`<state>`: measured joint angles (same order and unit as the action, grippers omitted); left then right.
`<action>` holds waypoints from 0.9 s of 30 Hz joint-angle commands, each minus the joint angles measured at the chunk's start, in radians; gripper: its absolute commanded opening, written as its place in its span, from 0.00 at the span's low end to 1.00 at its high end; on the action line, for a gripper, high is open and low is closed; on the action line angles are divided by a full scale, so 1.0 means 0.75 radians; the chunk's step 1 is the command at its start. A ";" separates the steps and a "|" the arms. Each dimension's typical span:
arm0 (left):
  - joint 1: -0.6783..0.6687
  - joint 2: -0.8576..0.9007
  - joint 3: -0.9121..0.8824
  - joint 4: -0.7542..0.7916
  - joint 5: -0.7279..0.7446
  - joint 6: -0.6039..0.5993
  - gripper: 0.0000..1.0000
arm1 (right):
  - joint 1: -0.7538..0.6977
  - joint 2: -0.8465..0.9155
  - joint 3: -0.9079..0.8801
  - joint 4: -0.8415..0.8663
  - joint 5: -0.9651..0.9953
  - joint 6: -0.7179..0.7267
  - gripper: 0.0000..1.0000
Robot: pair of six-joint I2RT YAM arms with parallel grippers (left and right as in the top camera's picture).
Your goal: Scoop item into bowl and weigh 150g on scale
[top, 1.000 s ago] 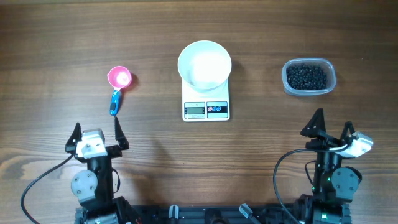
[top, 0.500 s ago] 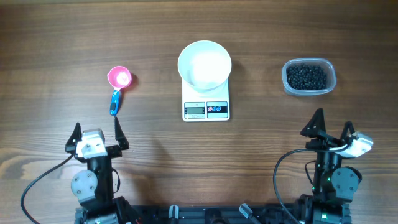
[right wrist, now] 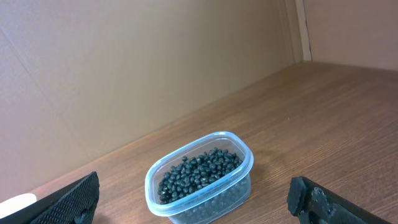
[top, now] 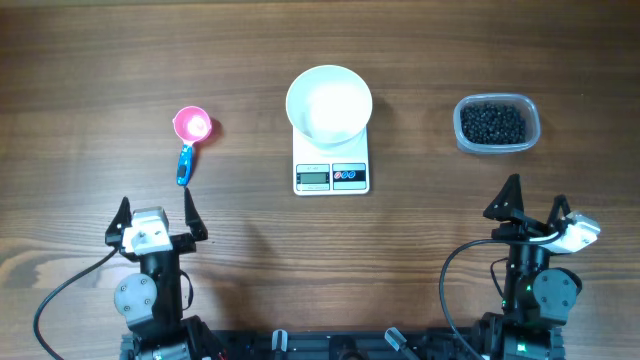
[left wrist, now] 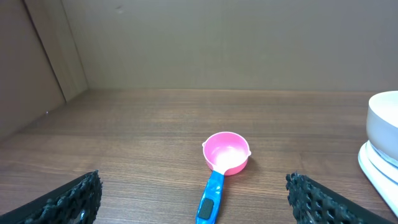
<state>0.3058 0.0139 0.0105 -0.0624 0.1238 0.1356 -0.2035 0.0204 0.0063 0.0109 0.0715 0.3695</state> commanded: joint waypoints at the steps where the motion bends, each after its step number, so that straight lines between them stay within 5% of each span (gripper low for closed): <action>1: -0.008 -0.009 -0.007 -0.008 -0.013 -0.017 1.00 | 0.006 -0.009 -0.002 0.003 -0.005 0.010 1.00; 27: -0.008 -0.009 -0.007 -0.008 -0.013 -0.017 1.00 | 0.006 -0.009 -0.002 0.003 -0.005 0.010 1.00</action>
<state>0.3058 0.0139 0.0105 -0.0624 0.1238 0.1356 -0.2035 0.0204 0.0063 0.0109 0.0715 0.3695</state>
